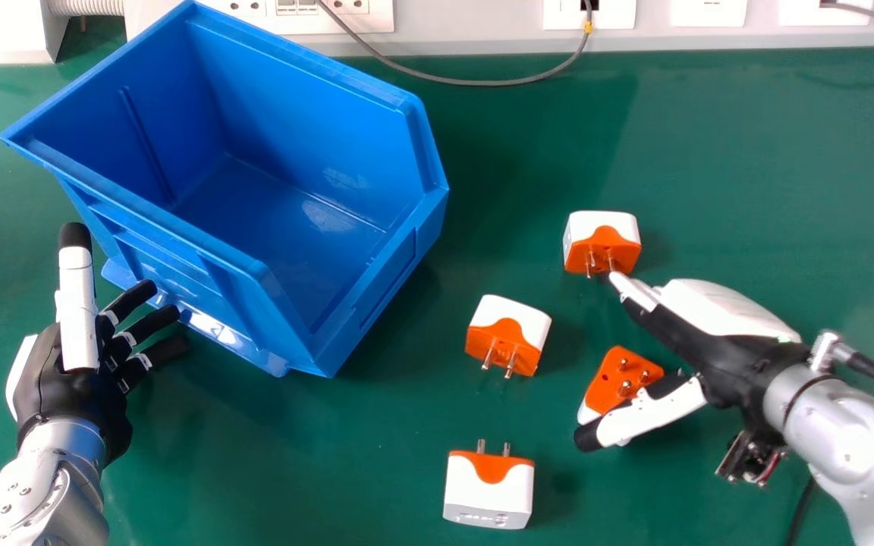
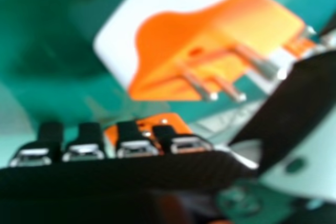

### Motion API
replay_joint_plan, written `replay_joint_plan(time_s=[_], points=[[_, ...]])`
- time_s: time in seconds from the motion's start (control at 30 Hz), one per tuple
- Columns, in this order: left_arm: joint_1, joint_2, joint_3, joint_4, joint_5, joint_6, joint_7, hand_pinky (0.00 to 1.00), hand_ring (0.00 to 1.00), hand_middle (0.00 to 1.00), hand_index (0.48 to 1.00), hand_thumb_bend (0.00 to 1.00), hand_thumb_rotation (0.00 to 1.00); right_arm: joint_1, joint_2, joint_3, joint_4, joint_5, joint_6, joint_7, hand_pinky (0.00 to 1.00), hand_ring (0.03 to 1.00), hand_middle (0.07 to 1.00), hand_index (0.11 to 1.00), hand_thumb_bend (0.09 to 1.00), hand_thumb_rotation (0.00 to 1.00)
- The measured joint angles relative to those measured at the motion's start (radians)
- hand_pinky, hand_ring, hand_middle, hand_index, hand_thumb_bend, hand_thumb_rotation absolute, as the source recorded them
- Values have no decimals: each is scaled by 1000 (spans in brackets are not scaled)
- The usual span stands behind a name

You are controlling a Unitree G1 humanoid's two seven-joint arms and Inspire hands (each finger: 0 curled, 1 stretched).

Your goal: Pick all objects and put in blue box

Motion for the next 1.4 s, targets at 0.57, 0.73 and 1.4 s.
replay_joint_plan(time_s=[0.57,0.73,1.4], points=[[-3,2,3,3,0,2,0,638,738,833,900,876,938,93,83,40,19,-124,-64,-409,626,728,786,757,838,185],[-5,2,3,5,0,2,1,640,739,833,900,875,938,93,89,7,77,-74,-160,-523,526,621,685,671,715,118],[-8,2,8,0,-6,16,1,641,736,833,901,874,937,93,113,-12,88,-56,-182,-539,389,481,564,545,555,30]])
